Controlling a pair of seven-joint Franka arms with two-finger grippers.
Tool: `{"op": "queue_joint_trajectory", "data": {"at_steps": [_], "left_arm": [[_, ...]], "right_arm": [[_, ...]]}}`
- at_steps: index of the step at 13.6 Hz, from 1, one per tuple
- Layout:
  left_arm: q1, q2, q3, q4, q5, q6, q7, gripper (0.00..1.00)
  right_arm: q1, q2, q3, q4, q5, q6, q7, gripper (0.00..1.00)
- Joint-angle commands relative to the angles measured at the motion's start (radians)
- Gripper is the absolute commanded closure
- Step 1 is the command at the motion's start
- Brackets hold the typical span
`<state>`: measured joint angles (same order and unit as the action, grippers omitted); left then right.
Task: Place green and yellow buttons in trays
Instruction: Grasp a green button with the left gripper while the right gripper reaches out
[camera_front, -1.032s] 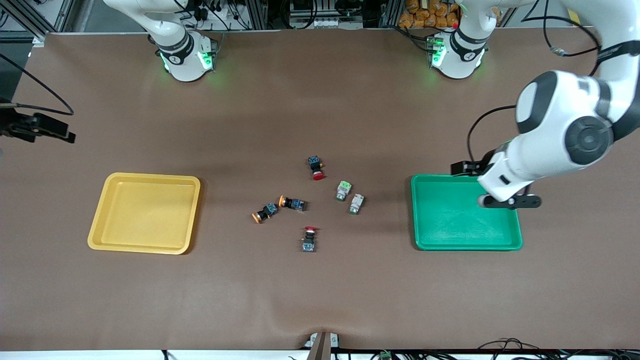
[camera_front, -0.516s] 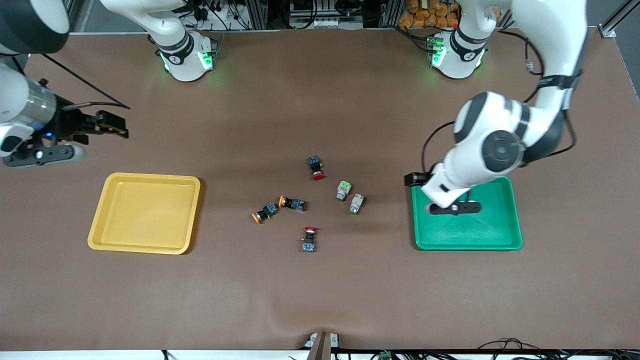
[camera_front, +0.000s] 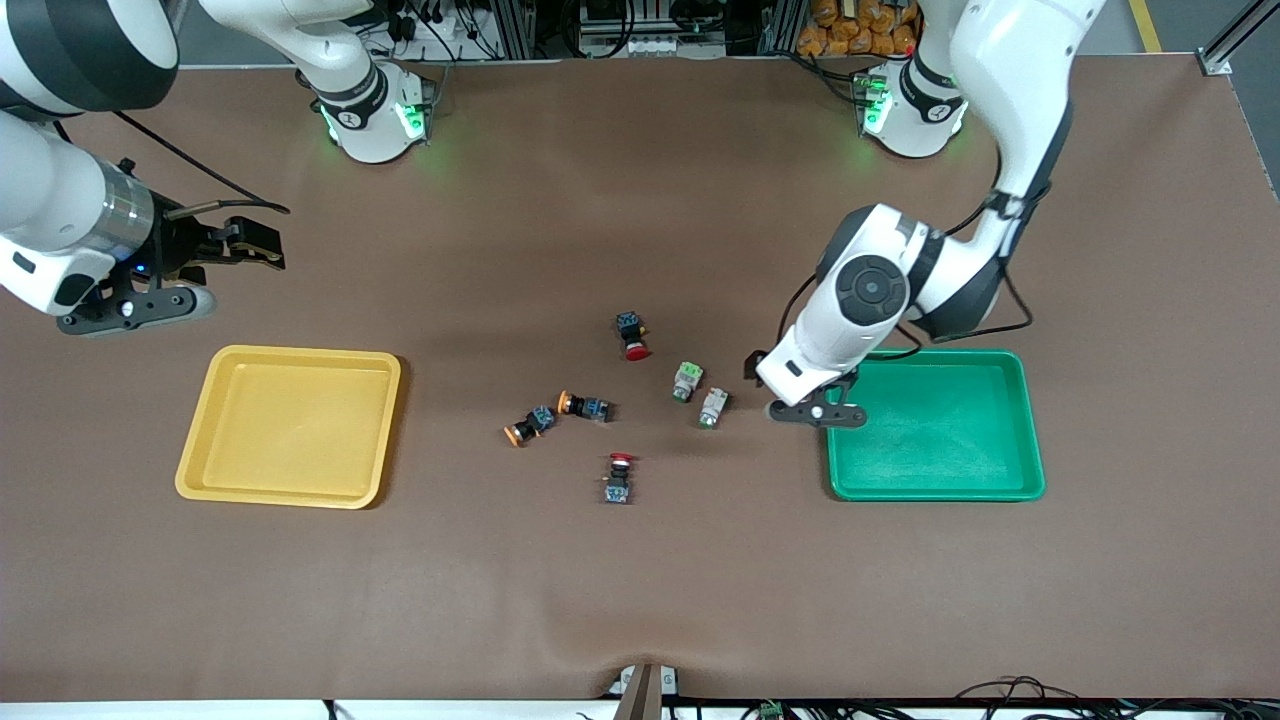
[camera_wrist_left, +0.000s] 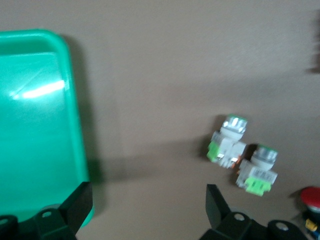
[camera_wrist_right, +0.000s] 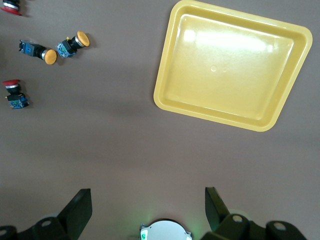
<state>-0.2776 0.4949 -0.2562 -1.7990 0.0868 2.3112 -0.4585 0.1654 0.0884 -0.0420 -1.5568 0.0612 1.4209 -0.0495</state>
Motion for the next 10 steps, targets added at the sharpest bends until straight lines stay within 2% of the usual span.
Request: {"op": "queue_joint_trajectory", "data": {"at_steps": [1, 5, 8, 10], "left_arm": [[-0.009, 0.053, 0.002, 0.024, 0.025, 0.086, -0.019, 0.0], [-0.06, 0.121, 0.002, 0.023, 0.016, 0.204, -0.044, 0.0], [-0.074, 0.139, 0.002, 0.023, 0.024, 0.217, -0.072, 0.0], [-0.084, 0.157, 0.003, 0.024, 0.022, 0.256, -0.078, 0.0]], "right_arm": [[0.031, -0.006, -0.007, 0.0, 0.005, -0.019, 0.002, 0.0], [0.032, -0.003, -0.007, 0.0, 0.006, -0.054, 0.002, 0.0], [0.043, -0.003, -0.007, -0.005, 0.011, -0.082, 0.013, 0.0], [0.048, -0.001, -0.007, -0.005, 0.032, -0.079, 0.093, 0.0]]}}
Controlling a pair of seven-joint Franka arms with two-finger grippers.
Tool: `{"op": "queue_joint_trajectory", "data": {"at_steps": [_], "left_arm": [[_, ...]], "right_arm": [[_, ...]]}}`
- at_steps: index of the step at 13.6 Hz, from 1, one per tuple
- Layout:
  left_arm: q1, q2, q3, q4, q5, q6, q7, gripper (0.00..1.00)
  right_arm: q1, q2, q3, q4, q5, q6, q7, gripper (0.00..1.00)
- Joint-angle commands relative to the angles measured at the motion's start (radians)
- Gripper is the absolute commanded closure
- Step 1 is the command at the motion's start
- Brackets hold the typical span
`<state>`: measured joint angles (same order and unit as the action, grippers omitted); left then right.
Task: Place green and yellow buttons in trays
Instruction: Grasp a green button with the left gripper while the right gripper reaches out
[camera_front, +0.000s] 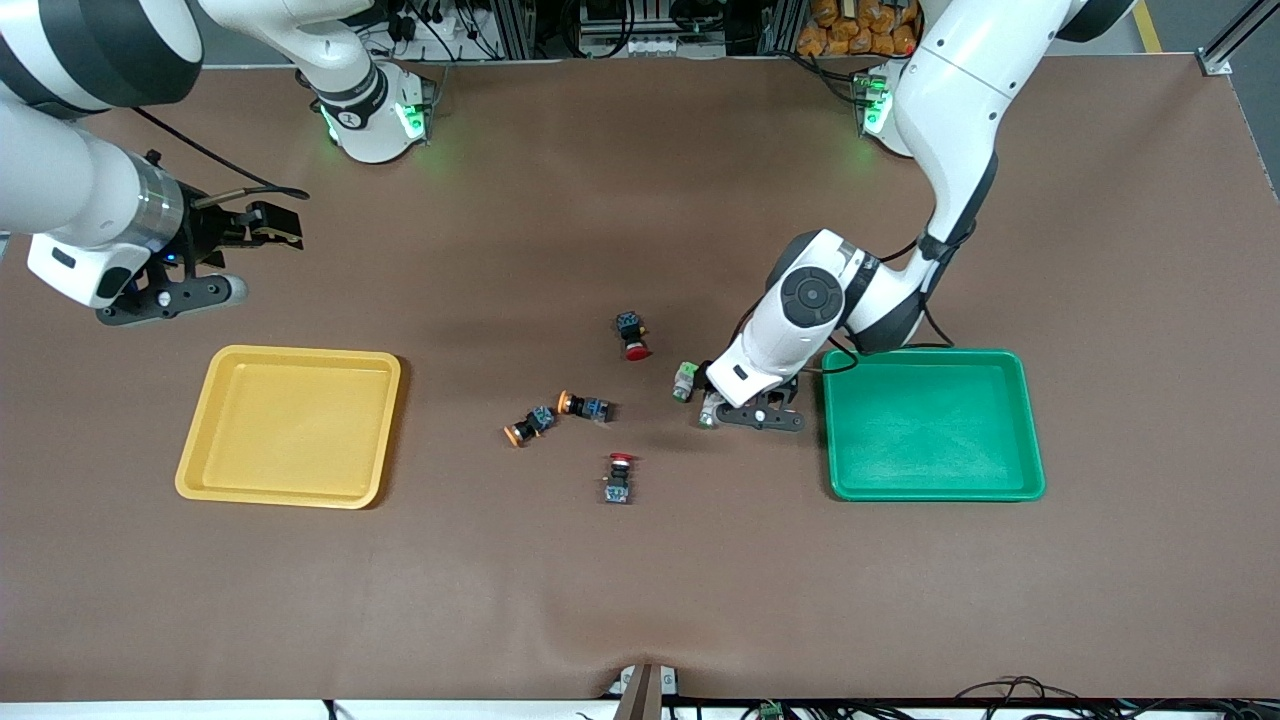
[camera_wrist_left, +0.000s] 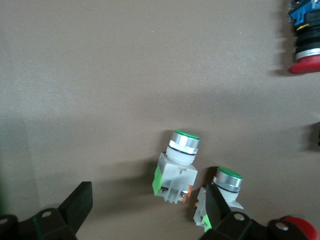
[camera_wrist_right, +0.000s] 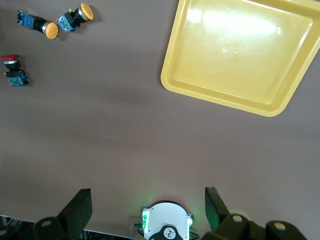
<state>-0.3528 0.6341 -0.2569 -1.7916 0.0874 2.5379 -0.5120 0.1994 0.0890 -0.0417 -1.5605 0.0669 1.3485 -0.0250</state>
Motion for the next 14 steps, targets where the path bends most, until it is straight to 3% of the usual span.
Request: {"op": "queue_joint_trajectory", "data": {"at_steps": [1, 3, 6, 7, 10, 13, 14], "left_arm": [[-0.012, 0.025, 0.004, 0.017, 0.022, 0.033, -0.025, 0.0], [-0.018, 0.042, 0.004, 0.015, 0.022, 0.054, -0.026, 0.0], [-0.022, 0.061, 0.004, 0.015, 0.023, 0.082, -0.026, 0.0], [-0.02, 0.064, 0.004, 0.012, 0.028, 0.085, -0.025, 0.07], [-0.018, 0.064, 0.005, 0.011, 0.029, 0.085, -0.011, 0.57], [-0.015, 0.058, 0.005, 0.012, 0.029, 0.084, -0.01, 0.93], [-0.011, 0.053, 0.005, 0.015, 0.029, 0.082, -0.011, 1.0]], "right_arm": [[0.031, -0.002, -0.006, -0.003, 0.034, -0.008, 0.15, 0.0], [0.101, 0.0, -0.006, -0.003, 0.033, -0.003, 0.369, 0.0], [0.12, 0.012, -0.006, 0.008, 0.034, 0.015, 0.416, 0.0], [0.126, 0.014, -0.006, 0.008, 0.034, 0.017, 0.424, 0.0], [0.135, 0.046, -0.006, 0.008, 0.039, 0.05, 0.427, 0.0], [0.135, 0.087, -0.007, 0.008, 0.117, 0.107, 0.435, 0.0], [0.135, 0.107, -0.006, 0.01, 0.155, 0.112, 0.465, 0.0]]}}
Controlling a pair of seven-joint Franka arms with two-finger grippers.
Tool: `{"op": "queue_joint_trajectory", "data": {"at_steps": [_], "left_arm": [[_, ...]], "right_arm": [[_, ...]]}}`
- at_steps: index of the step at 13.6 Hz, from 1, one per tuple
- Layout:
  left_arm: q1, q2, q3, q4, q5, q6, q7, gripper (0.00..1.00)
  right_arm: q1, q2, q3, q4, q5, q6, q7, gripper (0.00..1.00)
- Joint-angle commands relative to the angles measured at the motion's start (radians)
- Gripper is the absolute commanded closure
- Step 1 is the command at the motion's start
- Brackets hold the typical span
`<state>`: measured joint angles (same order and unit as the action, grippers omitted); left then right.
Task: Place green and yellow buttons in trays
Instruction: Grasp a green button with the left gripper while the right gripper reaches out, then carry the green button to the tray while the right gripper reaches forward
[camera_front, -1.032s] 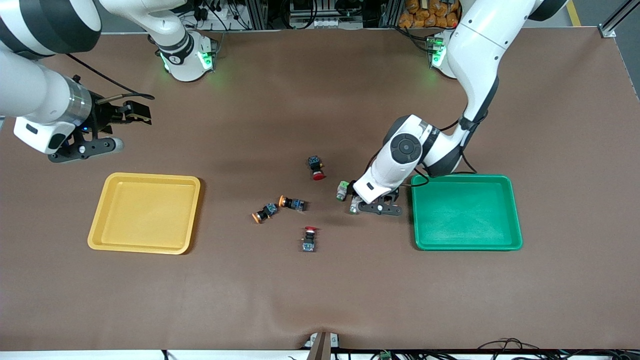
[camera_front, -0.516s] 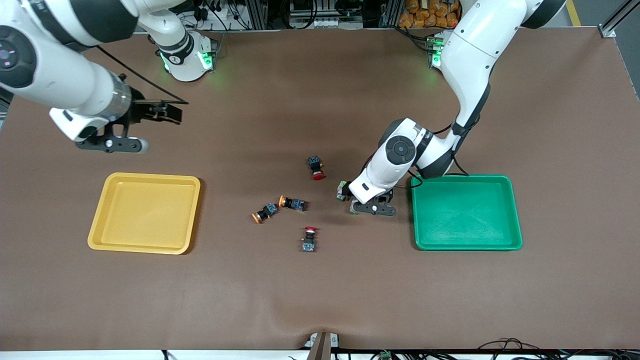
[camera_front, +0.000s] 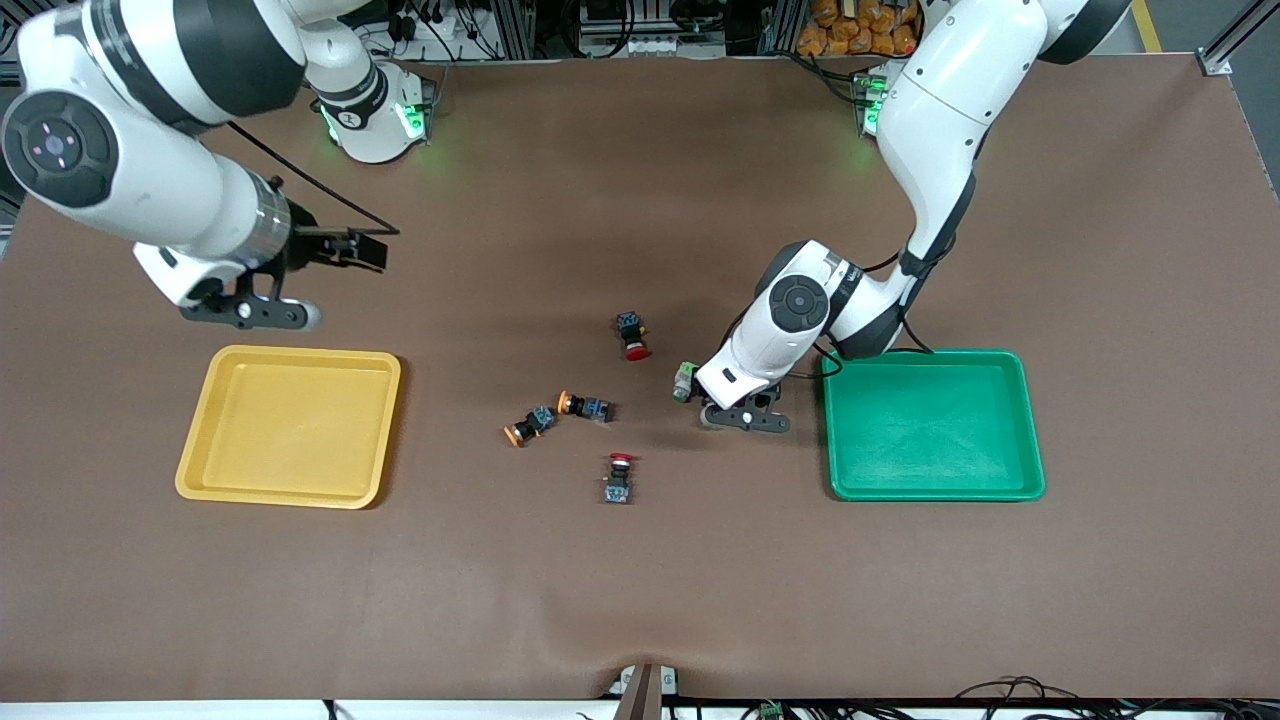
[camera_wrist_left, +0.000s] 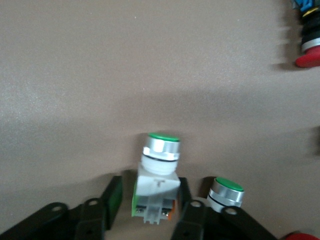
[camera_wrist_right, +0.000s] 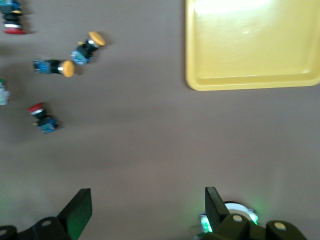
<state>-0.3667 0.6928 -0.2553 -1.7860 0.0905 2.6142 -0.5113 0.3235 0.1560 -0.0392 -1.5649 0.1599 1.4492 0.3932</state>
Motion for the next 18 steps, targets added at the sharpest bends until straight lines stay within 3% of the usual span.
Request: {"op": "queue_joint_trajectory", "data": {"at_steps": [1, 5, 10, 14, 16, 18], "left_arm": [[0.006, -0.01, 0.002, 0.011, 0.028, 0.001, -0.012, 1.0], [0.028, -0.09, 0.004, 0.017, 0.028, -0.15, -0.01, 1.0], [0.133, -0.183, 0.001, 0.008, 0.026, -0.338, 0.097, 1.0], [0.242, -0.2, -0.002, -0.042, 0.023, -0.364, 0.223, 1.0], [0.271, -0.197, -0.002, -0.058, 0.023, -0.362, 0.276, 1.0], [0.287, -0.193, -0.001, -0.069, 0.022, -0.361, 0.28, 0.99]], "right_arm": [[0.012, 0.054, -0.008, 0.016, 0.082, 0.022, 0.067, 0.0], [0.151, 0.143, -0.011, 0.014, 0.083, 0.18, 0.067, 0.0], [0.282, 0.204, -0.011, 0.014, 0.066, 0.382, 0.229, 0.0], [0.348, 0.221, -0.011, 0.016, 0.064, 0.436, 0.303, 0.0], [0.38, 0.295, -0.011, 0.025, 0.003, 0.459, 0.326, 0.0], [0.393, 0.307, -0.011, 0.014, -0.04, 0.551, 0.371, 0.0]]}}
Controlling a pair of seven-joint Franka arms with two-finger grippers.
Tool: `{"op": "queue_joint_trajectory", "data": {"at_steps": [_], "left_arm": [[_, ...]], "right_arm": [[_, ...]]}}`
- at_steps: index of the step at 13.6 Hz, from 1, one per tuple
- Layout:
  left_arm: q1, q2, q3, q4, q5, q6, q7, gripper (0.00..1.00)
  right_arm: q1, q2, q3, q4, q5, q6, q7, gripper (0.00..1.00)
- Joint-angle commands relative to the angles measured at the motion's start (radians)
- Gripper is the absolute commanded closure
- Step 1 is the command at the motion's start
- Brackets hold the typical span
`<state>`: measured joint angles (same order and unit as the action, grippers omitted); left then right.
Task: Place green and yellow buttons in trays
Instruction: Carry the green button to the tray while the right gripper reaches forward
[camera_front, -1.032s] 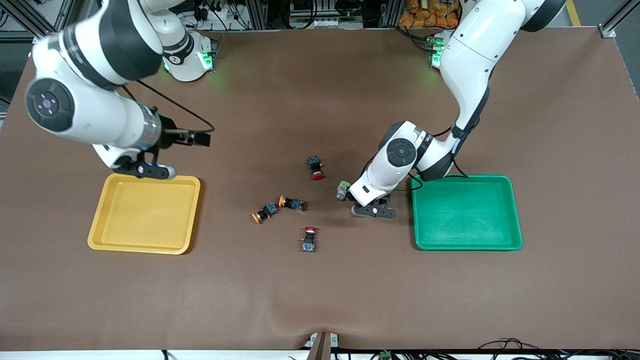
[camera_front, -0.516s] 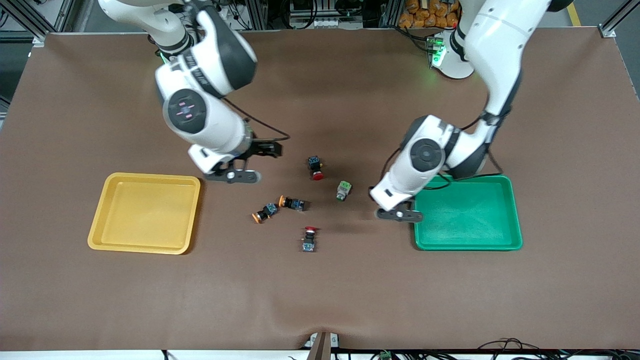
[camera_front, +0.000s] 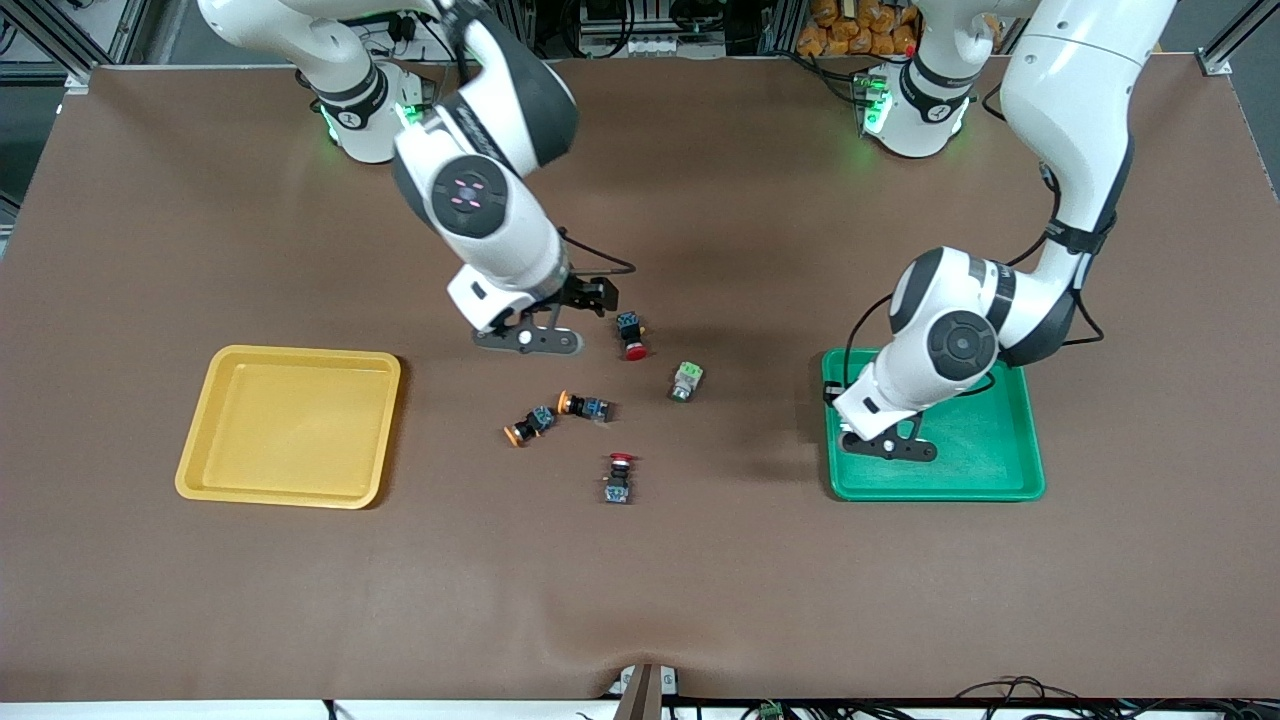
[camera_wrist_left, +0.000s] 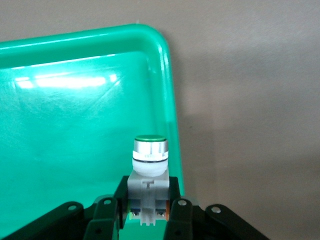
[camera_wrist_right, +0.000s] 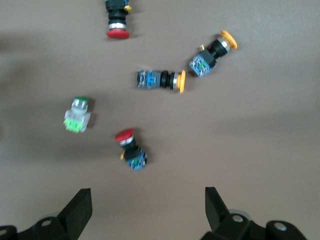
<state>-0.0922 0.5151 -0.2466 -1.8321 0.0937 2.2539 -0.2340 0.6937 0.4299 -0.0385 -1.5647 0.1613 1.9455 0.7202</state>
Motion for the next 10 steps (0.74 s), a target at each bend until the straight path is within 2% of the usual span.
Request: {"op": "queue_joint_trajectory", "data": {"at_steps": [1, 4, 8, 9, 10], "left_arm": [[0.029, -0.003, -0.01, -0.022, 0.021, 0.001, 0.004, 0.97], [0.068, 0.028, -0.01, -0.024, 0.024, 0.013, 0.027, 0.93], [0.069, 0.057, -0.004, -0.024, 0.024, 0.039, 0.027, 0.82], [0.074, 0.06, -0.002, -0.024, 0.029, 0.042, 0.027, 0.76], [0.081, 0.062, -0.003, -0.024, 0.032, 0.044, 0.027, 0.63]], "right_arm": [[0.038, 0.052, -0.012, 0.014, -0.077, 0.067, 0.044, 0.0], [0.078, 0.117, -0.011, 0.014, -0.299, 0.096, 0.033, 0.0], [0.089, 0.22, -0.011, 0.018, -0.477, 0.243, -0.022, 0.0], [0.081, 0.24, -0.011, 0.018, -0.485, 0.288, -0.036, 0.0], [0.081, 0.26, -0.012, 0.018, -0.494, 0.335, -0.05, 0.0]]}}
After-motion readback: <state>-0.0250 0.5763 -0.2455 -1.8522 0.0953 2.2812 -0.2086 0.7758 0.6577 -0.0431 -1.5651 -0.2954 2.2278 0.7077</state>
